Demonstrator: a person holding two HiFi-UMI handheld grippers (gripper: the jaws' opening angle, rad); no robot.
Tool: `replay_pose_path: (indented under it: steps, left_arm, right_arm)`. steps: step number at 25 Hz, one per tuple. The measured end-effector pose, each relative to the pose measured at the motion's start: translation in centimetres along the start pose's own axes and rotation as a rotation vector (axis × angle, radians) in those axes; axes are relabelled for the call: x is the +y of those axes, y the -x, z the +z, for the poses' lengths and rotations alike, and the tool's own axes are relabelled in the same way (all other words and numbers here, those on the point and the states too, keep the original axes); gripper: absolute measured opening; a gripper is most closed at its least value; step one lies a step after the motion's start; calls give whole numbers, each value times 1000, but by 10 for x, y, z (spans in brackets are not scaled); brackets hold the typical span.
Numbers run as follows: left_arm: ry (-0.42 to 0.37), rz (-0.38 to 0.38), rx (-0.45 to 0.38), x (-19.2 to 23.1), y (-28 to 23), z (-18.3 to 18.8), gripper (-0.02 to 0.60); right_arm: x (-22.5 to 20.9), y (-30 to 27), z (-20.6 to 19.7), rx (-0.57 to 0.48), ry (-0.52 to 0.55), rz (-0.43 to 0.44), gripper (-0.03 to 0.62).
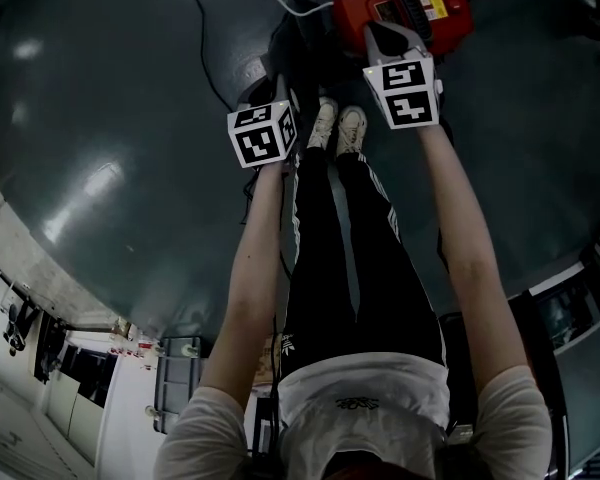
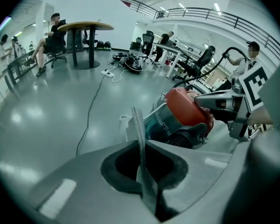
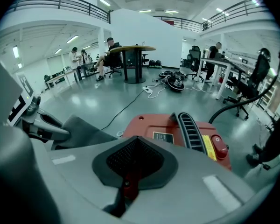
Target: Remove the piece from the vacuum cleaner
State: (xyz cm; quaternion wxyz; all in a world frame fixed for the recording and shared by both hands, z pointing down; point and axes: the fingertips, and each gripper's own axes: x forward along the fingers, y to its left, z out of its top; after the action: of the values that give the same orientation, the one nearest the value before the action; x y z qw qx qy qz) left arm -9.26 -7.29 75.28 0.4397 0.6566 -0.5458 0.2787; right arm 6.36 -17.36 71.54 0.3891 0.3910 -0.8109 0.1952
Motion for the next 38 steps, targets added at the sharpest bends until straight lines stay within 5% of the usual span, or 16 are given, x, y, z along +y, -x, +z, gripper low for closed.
replay_pose_path:
  steps: [15, 20, 28, 34, 38]
  left_arm:
    - [-4, 9, -103, 15, 24, 26, 20]
    - [-22, 6, -160, 3, 71, 64, 20]
    - [-94, -18, -327, -47, 196, 176, 20]
    - [-185, -32, -626, -83, 343, 270, 20]
    - [-191, 3, -808, -105, 431, 312, 20]
  right_arm:
    - [-3, 3, 7, 25, -77, -88, 25]
    - [8, 51, 50, -40, -116, -102, 25]
    - [37, 160, 178, -195, -61, -90, 25]
    - [56, 271, 275, -402, -206, -7, 25]
    - [72, 355, 334, -565, -128, -1, 25]
